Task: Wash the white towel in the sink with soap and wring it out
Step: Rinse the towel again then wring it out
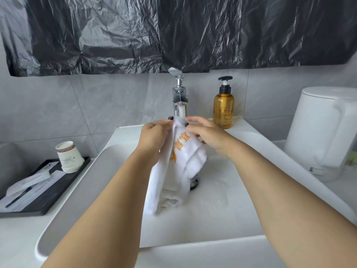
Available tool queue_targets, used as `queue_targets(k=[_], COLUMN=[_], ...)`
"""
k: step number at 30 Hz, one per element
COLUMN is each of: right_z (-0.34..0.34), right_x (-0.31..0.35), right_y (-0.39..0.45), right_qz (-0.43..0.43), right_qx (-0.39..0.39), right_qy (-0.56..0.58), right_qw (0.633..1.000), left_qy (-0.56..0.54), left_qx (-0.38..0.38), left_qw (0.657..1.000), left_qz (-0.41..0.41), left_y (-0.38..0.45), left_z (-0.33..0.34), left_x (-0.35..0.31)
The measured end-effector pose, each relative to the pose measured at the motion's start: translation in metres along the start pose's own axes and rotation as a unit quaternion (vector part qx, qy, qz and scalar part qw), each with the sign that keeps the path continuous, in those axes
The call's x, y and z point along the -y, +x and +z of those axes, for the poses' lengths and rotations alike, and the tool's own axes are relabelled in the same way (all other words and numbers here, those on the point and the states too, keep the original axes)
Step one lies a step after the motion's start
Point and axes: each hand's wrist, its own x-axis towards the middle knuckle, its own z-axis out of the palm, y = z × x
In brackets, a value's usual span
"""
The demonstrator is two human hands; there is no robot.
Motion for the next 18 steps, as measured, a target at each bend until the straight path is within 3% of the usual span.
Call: queue_targets(k=[5, 8, 12, 14, 18], right_z=[-0.008, -0.016, -0.008, -0.002, -0.007], right_x=[0.002, 0.004, 0.014, 0.011, 0.007], right_y=[-0.003, -0.004, -0.009, -0.009, -0.003], right_qz=[-0.032, -0.013, -0.017, -0.043, -0.03], right_qx=[-0.037, -0.045, -0.01, 0.01, -0.005], right_qy=[-0.052, -0.141, -0.028, -0.052, -0.097], right_qw=[0.997, 0.989, 0.999, 0.998, 0.995], left_qy=[-0.074, -0.086, -0.071, -0.06, -0.062], left_qx=[-0.072, -0.088, -0.037, -0.011, -0.033], left_qw=[0.994, 0.991, 0.994, 0.996, 0.995], left_qz=[-0.031, -0.048, -0.069, -0.068, -0.077], left_y=[0.006, 0.011, 0.014, 0.01, 0.014], left_z=[-0.006, -0.011, -0.009, -0.002, -0.001], left_x=[-0.003, -0.001, 0.005, 0.005, 0.008])
